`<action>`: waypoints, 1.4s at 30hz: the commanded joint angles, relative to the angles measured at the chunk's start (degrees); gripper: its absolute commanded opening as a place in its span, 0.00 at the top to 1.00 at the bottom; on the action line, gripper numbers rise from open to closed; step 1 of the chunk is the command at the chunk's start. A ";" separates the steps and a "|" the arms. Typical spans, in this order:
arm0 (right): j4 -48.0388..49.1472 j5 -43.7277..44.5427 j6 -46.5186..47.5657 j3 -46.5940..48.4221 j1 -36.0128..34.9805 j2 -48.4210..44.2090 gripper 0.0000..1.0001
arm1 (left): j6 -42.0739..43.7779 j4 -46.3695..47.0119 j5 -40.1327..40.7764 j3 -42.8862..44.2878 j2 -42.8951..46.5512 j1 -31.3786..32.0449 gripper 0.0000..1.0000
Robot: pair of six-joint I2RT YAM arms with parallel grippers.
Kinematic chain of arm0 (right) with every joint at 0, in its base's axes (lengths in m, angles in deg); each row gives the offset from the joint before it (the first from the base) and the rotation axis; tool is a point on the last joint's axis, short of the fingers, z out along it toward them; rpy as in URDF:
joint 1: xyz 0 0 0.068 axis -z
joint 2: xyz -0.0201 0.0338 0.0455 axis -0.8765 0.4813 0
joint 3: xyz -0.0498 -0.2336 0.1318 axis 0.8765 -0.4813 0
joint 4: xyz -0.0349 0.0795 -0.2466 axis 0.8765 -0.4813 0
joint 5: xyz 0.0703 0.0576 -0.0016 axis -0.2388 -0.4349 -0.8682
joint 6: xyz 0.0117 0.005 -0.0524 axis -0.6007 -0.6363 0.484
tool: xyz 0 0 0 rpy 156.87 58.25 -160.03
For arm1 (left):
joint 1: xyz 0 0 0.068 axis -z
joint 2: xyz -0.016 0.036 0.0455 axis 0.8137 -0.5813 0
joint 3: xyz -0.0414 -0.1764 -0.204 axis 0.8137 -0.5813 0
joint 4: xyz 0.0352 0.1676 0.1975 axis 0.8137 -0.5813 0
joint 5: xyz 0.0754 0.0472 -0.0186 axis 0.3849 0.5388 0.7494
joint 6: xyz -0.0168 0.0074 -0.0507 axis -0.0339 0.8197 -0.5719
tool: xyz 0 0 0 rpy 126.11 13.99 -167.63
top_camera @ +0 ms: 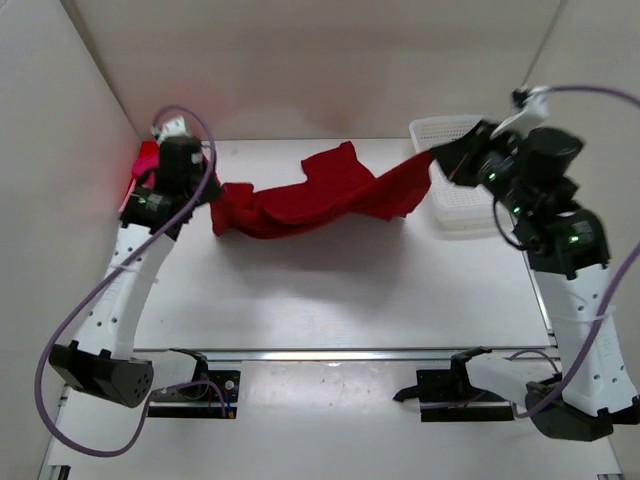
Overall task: Fold and stack the t-shirts
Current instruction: Flatten out the crumpled T-shirt at the center of the board.
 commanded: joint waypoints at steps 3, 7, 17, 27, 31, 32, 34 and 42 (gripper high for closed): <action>-7.22 11.55 14.15 31.65 -4.71 9.29 1.00 | 0.95 -6.43 0.40 21.37 -3.36 -1.55 1.00; -3.23 36.97 29.06 48.15 -25.35 15.73 1.00 | 2.97 -6.62 6.82 35.62 -6.89 -0.32 0.99; 23.72 39.59 45.69 28.36 -27.80 13.11 1.00 | -4.07 -3.89 -9.10 35.43 -16.20 -11.75 1.00; 16.41 0.89 16.04 24.94 2.18 35.66 1.00 | -3.71 -1.35 -9.52 36.57 -27.35 -13.07 1.00; 14.48 -5.02 9.88 61.06 7.02 57.34 1.00 | -5.81 -4.85 -13.04 64.63 -41.57 -14.38 1.00; 16.39 -5.64 8.49 67.01 7.81 59.75 1.00 | -6.78 -4.16 -14.08 68.55 -43.17 -15.17 1.00; 22.45 -7.39 6.46 62.29 9.48 55.85 1.00 | -9.32 0.99 -16.37 66.52 -39.79 -17.97 1.00; 32.14 -8.45 7.60 55.64 13.43 43.07 1.00 | -10.22 16.57 -12.43 58.23 -28.96 -18.60 1.00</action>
